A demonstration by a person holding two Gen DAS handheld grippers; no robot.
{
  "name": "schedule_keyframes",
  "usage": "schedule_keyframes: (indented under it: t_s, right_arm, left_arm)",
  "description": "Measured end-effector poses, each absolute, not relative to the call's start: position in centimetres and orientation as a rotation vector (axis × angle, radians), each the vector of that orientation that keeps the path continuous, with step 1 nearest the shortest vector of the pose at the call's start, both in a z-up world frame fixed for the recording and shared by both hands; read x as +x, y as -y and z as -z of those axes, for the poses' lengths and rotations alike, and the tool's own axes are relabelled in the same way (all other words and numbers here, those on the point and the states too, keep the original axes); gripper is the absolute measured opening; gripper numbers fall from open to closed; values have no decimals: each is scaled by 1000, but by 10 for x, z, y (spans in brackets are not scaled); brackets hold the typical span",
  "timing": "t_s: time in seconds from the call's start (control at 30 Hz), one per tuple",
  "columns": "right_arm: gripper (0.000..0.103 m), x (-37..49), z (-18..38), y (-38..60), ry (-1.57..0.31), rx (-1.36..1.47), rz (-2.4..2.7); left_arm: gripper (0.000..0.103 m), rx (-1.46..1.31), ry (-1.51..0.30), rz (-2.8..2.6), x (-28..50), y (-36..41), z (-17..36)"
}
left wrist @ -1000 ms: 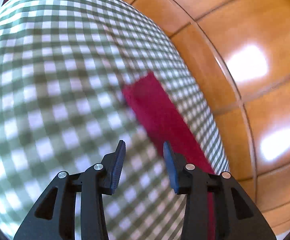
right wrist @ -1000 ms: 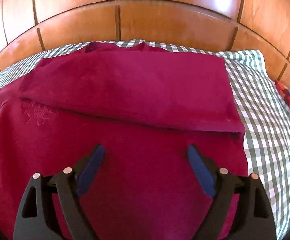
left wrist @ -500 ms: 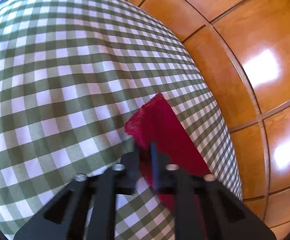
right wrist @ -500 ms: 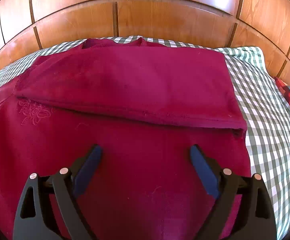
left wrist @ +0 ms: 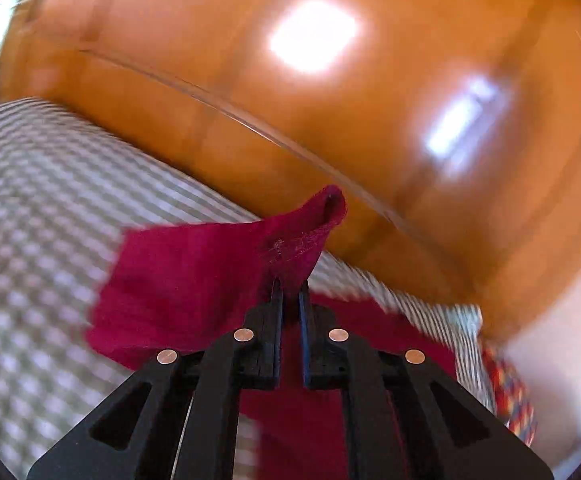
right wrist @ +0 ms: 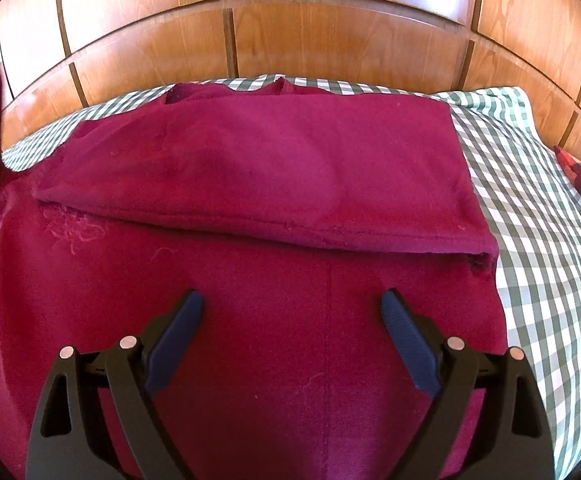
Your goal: Fold small clothes
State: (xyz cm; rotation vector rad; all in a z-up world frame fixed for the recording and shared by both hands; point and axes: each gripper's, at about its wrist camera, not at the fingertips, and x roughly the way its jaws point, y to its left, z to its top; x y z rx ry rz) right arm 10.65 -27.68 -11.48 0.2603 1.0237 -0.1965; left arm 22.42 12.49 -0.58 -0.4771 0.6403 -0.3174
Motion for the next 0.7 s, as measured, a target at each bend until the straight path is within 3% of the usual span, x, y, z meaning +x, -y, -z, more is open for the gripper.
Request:
schedule_keyframes:
  t_s: [0.17, 0.23, 0.37, 0.7]
  right_arm:
    - [90, 108, 110, 283, -1034, 314, 170]
    - [80, 109, 100, 290, -1025, 409, 107]
    - [72, 127, 88, 298, -1002, 699, -111]
    - [75, 219, 90, 244, -1056, 1010, -382]
  left_arm:
    - [6, -375, -803, 423, 224, -26, 57]
    - [6, -320, -841, 425, 225, -5, 75]
    - [6, -290, -869, 433, 221, 7, 84]
    - [6, -241, -833, 433, 211, 9, 79]
